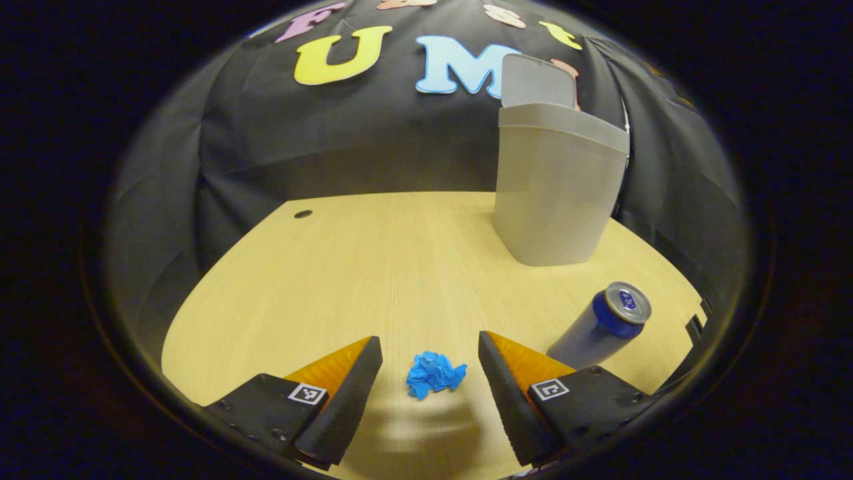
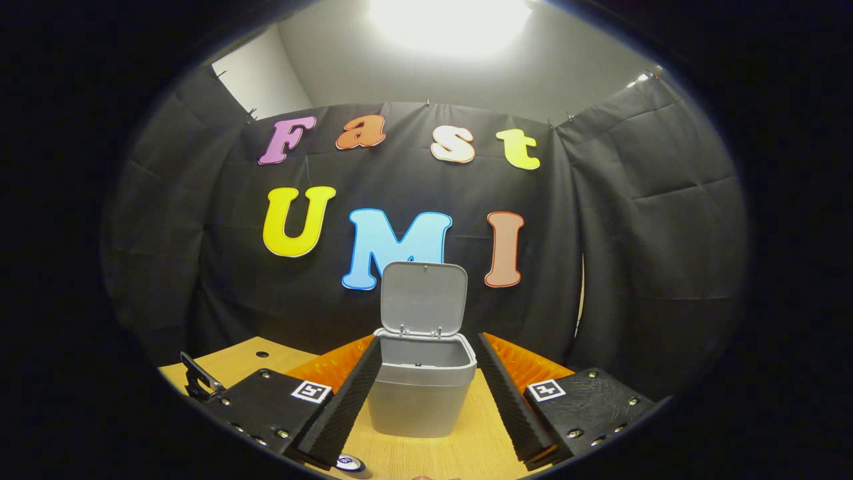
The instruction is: Press the lid of the desktop garbage bin to open it, pick up the crumpled paper on the desktop and throw it into the bin, then pick up the pop can on the desktop and drop it into the bin, and finally close the garbage bin lid.
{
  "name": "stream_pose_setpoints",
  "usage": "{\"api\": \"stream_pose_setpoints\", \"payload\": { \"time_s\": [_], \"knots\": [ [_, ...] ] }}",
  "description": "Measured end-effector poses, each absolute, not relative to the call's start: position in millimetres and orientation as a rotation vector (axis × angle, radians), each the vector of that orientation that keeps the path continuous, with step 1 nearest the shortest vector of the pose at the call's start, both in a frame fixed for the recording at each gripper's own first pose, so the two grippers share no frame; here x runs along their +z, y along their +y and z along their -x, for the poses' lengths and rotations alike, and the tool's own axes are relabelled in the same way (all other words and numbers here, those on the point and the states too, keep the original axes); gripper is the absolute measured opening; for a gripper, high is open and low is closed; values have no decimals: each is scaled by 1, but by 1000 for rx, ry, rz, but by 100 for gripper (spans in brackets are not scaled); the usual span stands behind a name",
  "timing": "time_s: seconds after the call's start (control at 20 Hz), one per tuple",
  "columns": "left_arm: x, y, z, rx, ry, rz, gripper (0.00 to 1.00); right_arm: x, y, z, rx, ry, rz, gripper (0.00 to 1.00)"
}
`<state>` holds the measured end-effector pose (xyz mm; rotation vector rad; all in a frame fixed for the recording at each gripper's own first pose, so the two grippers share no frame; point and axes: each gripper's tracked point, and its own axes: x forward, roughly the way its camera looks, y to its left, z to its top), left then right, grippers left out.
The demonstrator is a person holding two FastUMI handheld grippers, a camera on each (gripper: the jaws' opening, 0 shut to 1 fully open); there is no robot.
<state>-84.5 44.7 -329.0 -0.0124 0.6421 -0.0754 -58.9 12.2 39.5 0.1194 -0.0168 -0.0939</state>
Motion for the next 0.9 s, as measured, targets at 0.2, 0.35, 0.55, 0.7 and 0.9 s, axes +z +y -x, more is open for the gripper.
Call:
{"api": "stream_pose_setpoints", "payload": {
  "time_s": [0.2,0.35,0.55,0.7,0.9],
  "knots": [
    [-356,48,85,-54,697,30,97,34,13,51,-72,-10,-108,92],
    [-373,51,86,-40,728,44,98,28,19,45,-31,16,-91,92],
    [-379,51,86,-42,739,15,97,29,21,43,-29,6,-96,92],
    [-381,50,89,-41,736,-35,96,26,21,43,-36,16,-90,92],
    [-381,52,87,-52,732,-55,76,24,19,47,-61,13,-80,92]
  ]
}}
